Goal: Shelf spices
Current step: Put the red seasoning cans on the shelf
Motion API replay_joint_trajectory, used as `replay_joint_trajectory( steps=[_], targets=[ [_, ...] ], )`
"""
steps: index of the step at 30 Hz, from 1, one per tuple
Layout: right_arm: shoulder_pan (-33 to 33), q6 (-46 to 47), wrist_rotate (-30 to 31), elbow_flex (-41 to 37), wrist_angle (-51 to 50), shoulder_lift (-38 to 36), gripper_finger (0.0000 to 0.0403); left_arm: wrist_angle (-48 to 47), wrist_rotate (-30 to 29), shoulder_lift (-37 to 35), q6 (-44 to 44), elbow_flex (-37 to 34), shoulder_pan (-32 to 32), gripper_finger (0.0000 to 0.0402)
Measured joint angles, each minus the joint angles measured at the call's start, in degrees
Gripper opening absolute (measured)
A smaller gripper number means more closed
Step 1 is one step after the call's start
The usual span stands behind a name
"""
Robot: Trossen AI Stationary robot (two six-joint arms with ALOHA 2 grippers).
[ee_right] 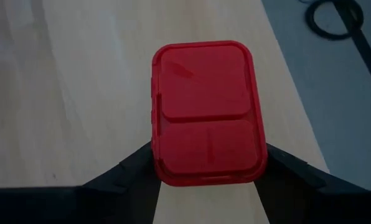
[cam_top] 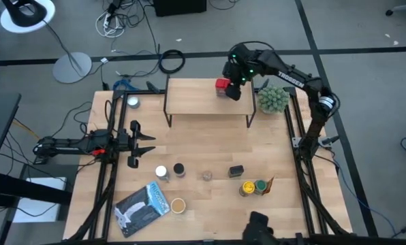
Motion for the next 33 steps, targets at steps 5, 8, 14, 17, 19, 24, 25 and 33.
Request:
replay_joint_trajectory(
  steps=[5,8,14,17,19,24,25,33],
  targets=[
    [-2.67,-0.89,-0.25,-10.41,4.69,-7.91,0.0223,-1.17,0.01,0.02,-0.02,0.0,0.0,0.017],
    [-4.35,-2.67,-0.34,-16.79,9.71,-13.08,0.0222,-1.09,0.0,0.02,-0.04,0.0,0.0,0.017],
    [-7.92,-8.12,-0.38,-23.32,18.75,-18.51,0.0225,-0.64,0.01,0.0,-0.04,0.0,0.0,0.017],
    [-9.71,-10.68,-2.16,-23.41,18.51,-18.43,0.0224,-0.73,0.0,0.02,-0.05,0.0,-0.02,0.017],
    [-10.82,-12.18,-4.46,-23.41,17.96,-18.01,0.0223,-0.85,0.02,0.0,-0.11,0.0,0.0,0.017],
    [-13.17,-14.61,-6.96,-23.45,16.92,-17.55,0.0224,-1.1,0.02,0.0,-0.15,0.0,0.0,0.017],
    [-13.76,-15.23,-6.99,-23.45,16.49,-17.51,0.0225,-1.15,0.04,0.02,-0.14,0.0,0.0,0.017],
    [-16.6,-16.65,-9.59,-23.45,16.48,-17.23,0.0224,-1.22,0.02,0.01,0.02,0.0,0.0,0.017]
  ],
)
